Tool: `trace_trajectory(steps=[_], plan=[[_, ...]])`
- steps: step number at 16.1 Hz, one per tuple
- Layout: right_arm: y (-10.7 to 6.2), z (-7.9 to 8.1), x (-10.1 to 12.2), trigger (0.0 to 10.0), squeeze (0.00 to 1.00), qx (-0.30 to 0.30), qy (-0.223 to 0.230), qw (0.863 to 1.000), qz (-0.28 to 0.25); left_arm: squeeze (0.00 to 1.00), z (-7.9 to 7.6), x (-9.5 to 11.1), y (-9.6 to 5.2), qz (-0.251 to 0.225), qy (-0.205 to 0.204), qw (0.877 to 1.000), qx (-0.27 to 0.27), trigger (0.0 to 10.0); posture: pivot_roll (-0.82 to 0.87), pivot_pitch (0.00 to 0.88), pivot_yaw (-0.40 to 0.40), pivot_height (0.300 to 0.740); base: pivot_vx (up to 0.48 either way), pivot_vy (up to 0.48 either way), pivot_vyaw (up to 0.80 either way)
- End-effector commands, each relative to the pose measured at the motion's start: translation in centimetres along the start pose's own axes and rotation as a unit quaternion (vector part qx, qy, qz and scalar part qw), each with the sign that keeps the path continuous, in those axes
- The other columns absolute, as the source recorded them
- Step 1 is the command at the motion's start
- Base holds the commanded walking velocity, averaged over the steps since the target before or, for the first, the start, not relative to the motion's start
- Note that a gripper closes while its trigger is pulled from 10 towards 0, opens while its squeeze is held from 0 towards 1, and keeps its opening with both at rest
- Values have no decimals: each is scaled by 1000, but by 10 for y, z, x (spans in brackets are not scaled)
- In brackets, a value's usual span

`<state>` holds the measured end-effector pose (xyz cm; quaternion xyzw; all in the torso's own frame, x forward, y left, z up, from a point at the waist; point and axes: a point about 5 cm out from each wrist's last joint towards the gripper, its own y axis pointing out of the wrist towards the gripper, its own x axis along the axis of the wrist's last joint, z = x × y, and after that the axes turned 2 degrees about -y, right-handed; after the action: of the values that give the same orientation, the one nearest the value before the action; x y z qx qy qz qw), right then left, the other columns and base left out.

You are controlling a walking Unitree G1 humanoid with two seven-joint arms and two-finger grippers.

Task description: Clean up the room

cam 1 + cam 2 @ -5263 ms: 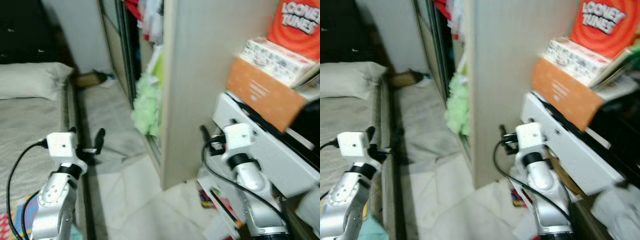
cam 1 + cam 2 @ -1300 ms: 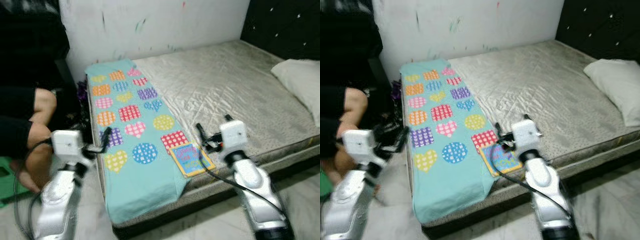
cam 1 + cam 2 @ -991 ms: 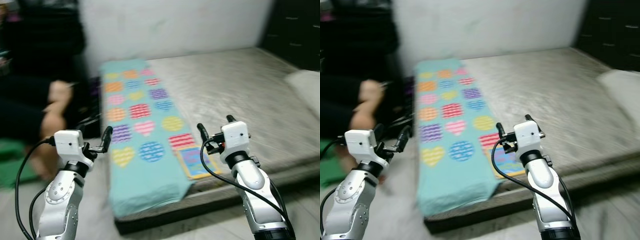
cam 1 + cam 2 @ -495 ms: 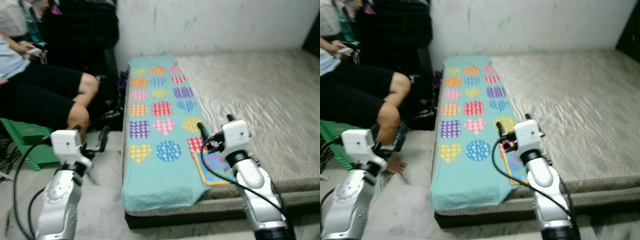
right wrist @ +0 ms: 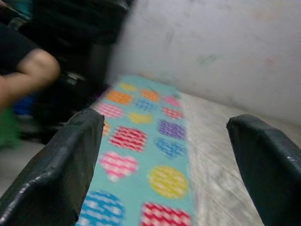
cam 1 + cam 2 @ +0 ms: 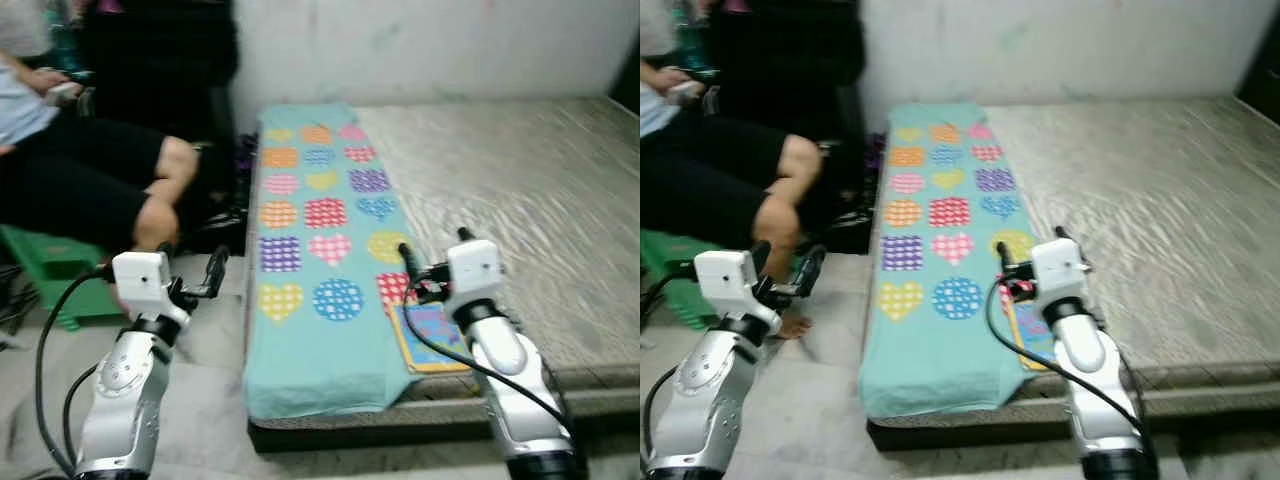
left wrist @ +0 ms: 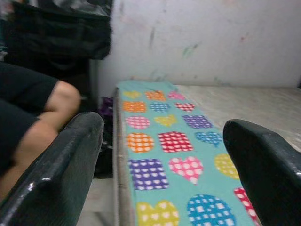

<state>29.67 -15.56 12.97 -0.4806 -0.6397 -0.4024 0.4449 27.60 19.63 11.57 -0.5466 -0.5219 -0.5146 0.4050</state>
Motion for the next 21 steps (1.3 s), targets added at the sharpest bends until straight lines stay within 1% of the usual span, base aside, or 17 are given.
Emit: trace_trajectory(steps=[1,2,4,15,17,18,21], plan=[[1,-2,1,10000,0,-4,0,1000,-4,0,-2,1,0,-3,-1,1000,-15,10000,-86,0,28,740,0,0,800],[1,-2,1,10000,0,-4,0,1000,-4,0,-4,1,-1,-3,0,1000,-21,10000,-86,0,28,740,0,0,600],[1,-2,0,10000,0,-4,1,1000,-4,0,-5,1,-1,-4,-2,1000,-28,10000,-86,0,28,740,0,0,0],[2,-3,1,10000,0,-6,4,1000,-5,0,-6,2,-1,-5,-1,999,-35,10000,-87,0,29,740,267,0,0],[2,-2,1,10000,0,-7,4,1000,-5,0,-3,2,-1,-6,-6,1000,-16,10000,-87,0,29,740,0,0,0],[2,-3,0,10000,0,-7,4,1000,-5,0,0,0,0,1,-9,1000,-2,10000,-87,0,29,740,0,0,0],[0,-4,-1,10000,0,-8,5,1000,-4,0,2,-1,0,4,-18,1000,3,10000,-85,0,27,740,0,0,0]])
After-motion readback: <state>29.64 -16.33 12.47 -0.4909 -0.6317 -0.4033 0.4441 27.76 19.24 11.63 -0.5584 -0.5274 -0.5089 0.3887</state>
